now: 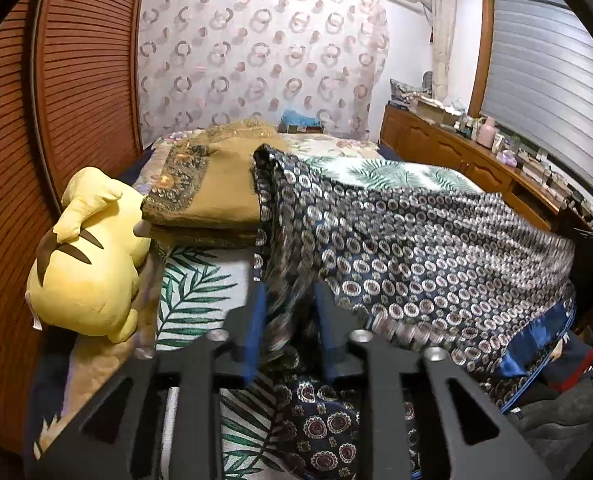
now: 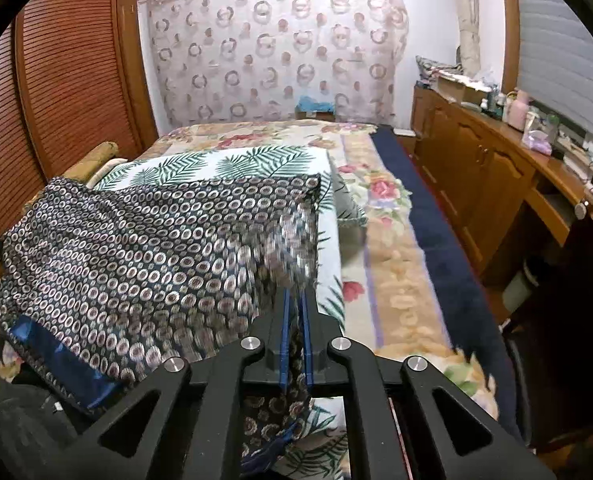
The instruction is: Fold small clothes
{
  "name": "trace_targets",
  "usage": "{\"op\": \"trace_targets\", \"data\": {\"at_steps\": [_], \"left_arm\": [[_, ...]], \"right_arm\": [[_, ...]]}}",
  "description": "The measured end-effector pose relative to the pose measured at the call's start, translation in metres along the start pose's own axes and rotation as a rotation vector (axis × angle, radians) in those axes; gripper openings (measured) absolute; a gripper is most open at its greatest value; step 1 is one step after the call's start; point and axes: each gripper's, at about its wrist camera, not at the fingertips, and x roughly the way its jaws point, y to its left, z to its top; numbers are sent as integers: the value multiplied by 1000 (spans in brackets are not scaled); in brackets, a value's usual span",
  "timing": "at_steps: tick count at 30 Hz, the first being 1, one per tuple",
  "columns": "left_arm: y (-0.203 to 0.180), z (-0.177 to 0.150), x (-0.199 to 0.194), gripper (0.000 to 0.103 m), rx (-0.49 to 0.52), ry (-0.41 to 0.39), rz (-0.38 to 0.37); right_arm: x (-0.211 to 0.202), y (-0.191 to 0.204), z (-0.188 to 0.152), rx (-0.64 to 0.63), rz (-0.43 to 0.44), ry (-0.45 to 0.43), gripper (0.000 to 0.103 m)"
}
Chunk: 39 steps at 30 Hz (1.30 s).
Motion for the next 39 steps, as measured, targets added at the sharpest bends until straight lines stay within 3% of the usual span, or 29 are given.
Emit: {"op": "trace_targets", "data": {"at_steps": [1,3,5,7,8,10,19,28,37,39], "left_arm": [[0,1,-2,40,-2,-5,-2],[0,4,-6,43,-5,-17,-11],[-1,5,-5,44,4,-10,-9],[-4,4,-3,48,14,3,-5],[-5,3,-1,62,17,13,-8],[-6,0,3,76,20,22,-18],[1,-11,15,76,-4,63,41],[15,-23,21,76,-54,96,55],[16,-30,33,75,-73,142,69],[17,-32,35,69,-84,155,45]], "right_arm": [[0,3,3,-5,-7,-7,13],[2,9,9,-17,-19,-17,27],[5,19,15,-34,-25,-28,53],[10,32,18,-63,-13,-35,60],[14,38,19,-73,-10,-34,61],[24,52,24,-91,9,-32,61],[96,113,34,-169,111,34,61],[158,130,25,-215,146,148,61],[167,125,5,-207,151,90,66],[167,124,2,-206,151,85,67]]}}
